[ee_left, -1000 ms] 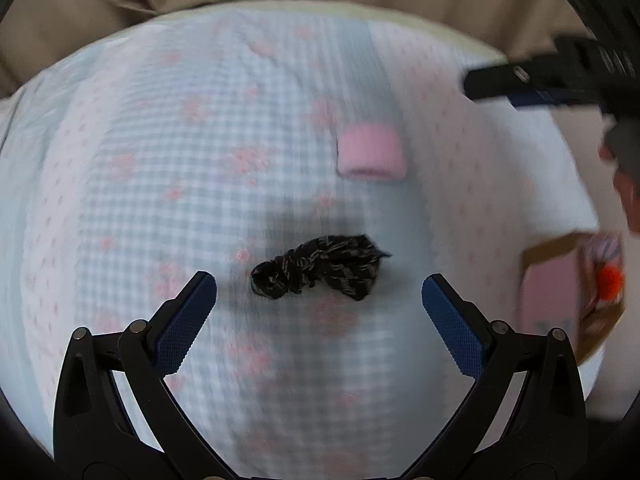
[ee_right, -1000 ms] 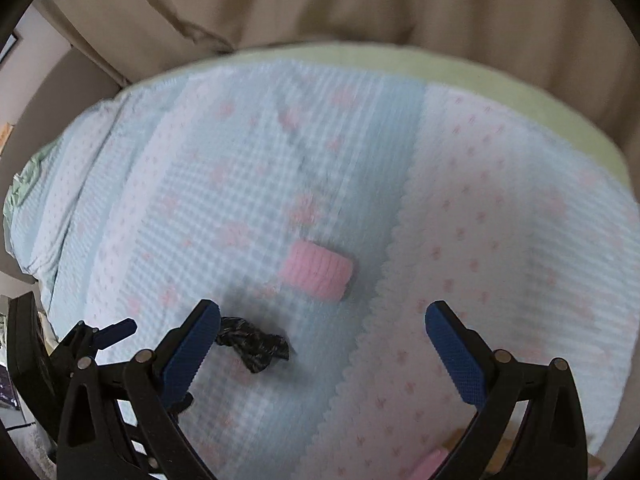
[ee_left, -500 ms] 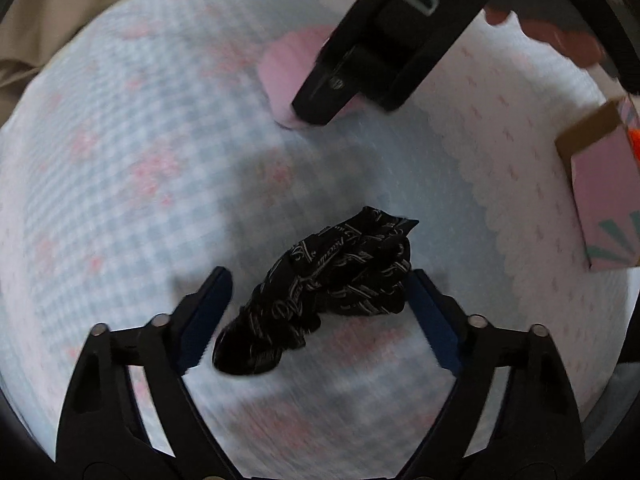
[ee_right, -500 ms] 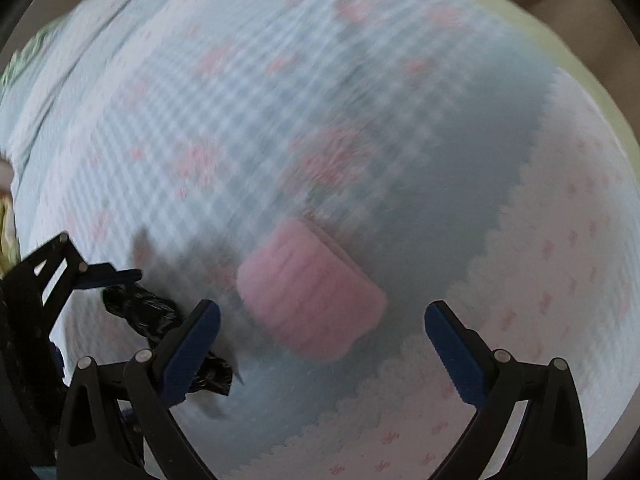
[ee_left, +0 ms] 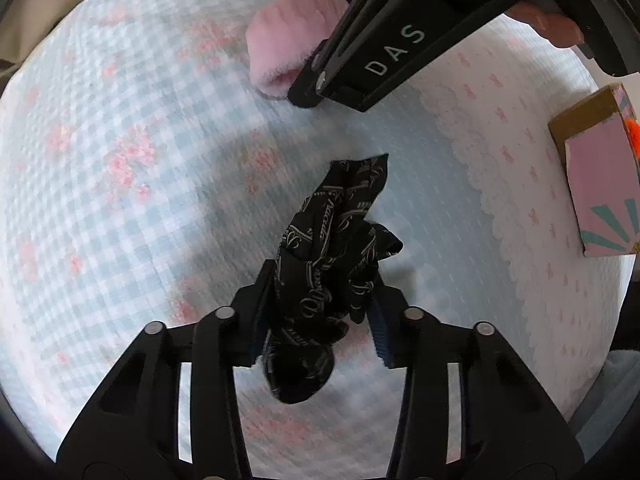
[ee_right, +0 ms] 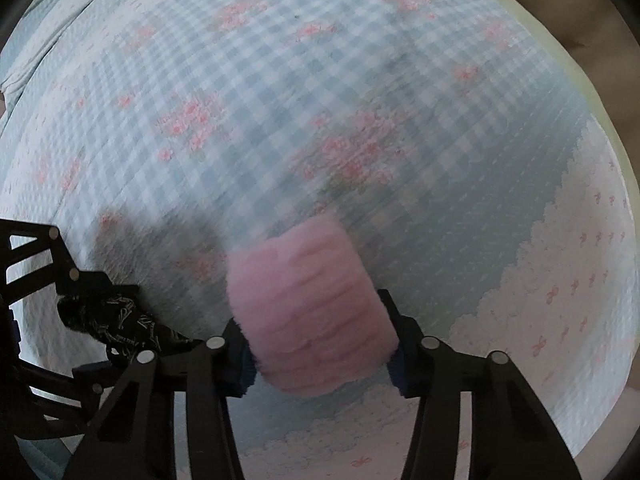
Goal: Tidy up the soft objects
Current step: 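Grasp the black scrunchie with left tool while right tool grasps the pink hair tie, then carry the scrunchie with left tool while right tool carries the hair tie to the box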
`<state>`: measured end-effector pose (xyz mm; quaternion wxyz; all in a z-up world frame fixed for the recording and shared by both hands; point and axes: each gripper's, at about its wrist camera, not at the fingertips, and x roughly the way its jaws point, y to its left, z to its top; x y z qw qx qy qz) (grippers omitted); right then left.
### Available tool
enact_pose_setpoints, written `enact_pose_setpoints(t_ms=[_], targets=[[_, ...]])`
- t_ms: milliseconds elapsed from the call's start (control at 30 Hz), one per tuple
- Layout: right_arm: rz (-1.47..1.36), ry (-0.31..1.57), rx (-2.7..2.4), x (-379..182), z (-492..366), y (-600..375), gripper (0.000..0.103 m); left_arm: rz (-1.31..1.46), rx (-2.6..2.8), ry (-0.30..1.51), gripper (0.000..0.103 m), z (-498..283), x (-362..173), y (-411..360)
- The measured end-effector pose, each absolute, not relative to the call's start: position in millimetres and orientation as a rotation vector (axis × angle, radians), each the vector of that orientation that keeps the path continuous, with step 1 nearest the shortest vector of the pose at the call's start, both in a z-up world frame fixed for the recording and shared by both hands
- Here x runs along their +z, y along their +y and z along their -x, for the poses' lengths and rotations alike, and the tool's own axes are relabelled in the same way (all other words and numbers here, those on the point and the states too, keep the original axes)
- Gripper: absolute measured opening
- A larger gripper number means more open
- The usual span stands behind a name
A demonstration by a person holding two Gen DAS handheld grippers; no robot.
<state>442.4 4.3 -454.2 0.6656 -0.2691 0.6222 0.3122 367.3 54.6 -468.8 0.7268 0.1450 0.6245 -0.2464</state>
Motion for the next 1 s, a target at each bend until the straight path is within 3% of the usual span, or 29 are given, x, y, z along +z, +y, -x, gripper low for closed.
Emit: enact_pose_setpoints(t_ms=[467, 700, 1000], targets=[[0.533, 1.328, 0.642, -387.3, -413.5, -6.4, 0.044, -0.221, -0.471, 1.327, 0.032, -354.9, -414.6, 95.6], [0.461, 1.266, 0.591, -314.2, -377.6, -23.2, 0.044, -0.195, -0.451, 1.258, 0.032, -330.5, -349.2, 111.9], [0.333, 1.167, 0.513, -195.2, -314.5, -74.9, 0.044, -0.211, -0.429, 1.126, 0.032, -274.1, -236.1, 62.4]])
